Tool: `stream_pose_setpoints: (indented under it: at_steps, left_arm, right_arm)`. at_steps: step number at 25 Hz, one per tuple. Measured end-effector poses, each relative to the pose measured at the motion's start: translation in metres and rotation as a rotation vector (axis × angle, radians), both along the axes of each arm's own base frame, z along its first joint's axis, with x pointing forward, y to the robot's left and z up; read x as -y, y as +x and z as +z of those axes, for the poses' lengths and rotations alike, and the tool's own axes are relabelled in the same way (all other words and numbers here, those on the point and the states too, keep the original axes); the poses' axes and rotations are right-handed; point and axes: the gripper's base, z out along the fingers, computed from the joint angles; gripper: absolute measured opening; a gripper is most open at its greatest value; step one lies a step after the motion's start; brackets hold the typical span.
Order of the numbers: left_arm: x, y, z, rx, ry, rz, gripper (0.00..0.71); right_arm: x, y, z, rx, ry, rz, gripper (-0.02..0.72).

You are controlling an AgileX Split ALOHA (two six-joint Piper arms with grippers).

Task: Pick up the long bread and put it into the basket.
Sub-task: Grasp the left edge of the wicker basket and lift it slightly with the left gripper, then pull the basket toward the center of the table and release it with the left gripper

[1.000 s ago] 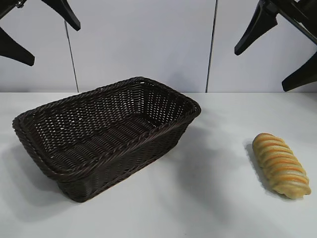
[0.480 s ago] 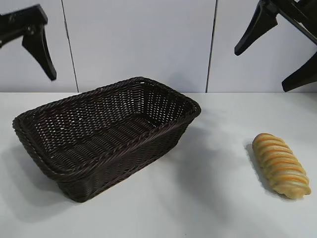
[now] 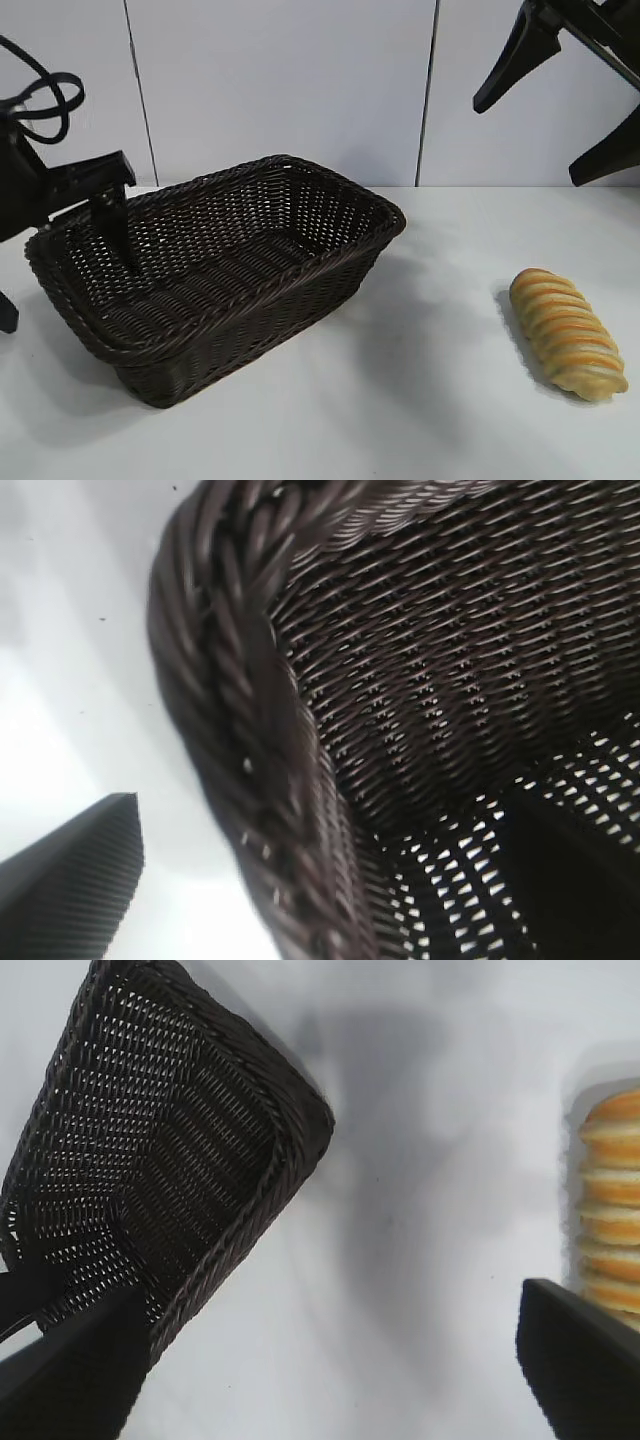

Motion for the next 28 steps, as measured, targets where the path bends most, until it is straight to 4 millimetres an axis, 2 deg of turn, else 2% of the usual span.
stream_pose_setpoints:
  at_steps: [1, 3, 6, 9, 11, 16, 20, 24, 28]
  left_arm:
    - [0.0, 0.0, -0.001, -0.001, 0.0, 0.001, 0.687]
    - [0.0, 0.0, -0.001, 0.001, 0.0, 0.0, 0.617]
    - [0.0, 0.0, -0.001, 0.001, 0.001, -0.002, 0.432]
    - [0.0, -0.001, -0.003, -0.011, -0.002, 0.008, 0.172]
    - [0.0, 0.001, -0.003, 0.002, -0.012, 0.029, 0.098]
    - [0.0, -0.002, -0.003, -0.021, -0.002, -0.006, 0.097]
    - [-0.005, 0.006, 0.006, -0.032, -0.014, -0.066, 0.097]
    - [-0.011, 0.019, 0.028, -0.019, -0.026, -0.204, 0.097]
    - [-0.008, 0.031, 0.055, 0.018, -0.045, -0.327, 0.097]
  right_arm:
    - [0.0, 0.0, 0.0, 0.0, 0.0, 0.0, 0.694]
    - [0.0, 0.0, 0.0, -0.001, 0.0, 0.001, 0.694]
    - [0.0, 0.0, 0.0, -0.001, -0.001, 0.003, 0.694]
    - [0.0, 0.0, 0.0, 0.0, -0.001, 0.004, 0.694]
    - [0.0, 0.0, 0.0, 0.0, -0.001, 0.005, 0.694]
    - [0.0, 0.0, 0.0, -0.001, -0.002, 0.008, 0.694]
    - [0.0, -0.001, 0.0, -0.002, -0.002, 0.009, 0.694]
    - [0.0, -0.001, 0.0, -0.003, -0.001, 0.01, 0.694]
    - [0.0, -0.001, 0.0, -0.003, -0.001, 0.011, 0.694]
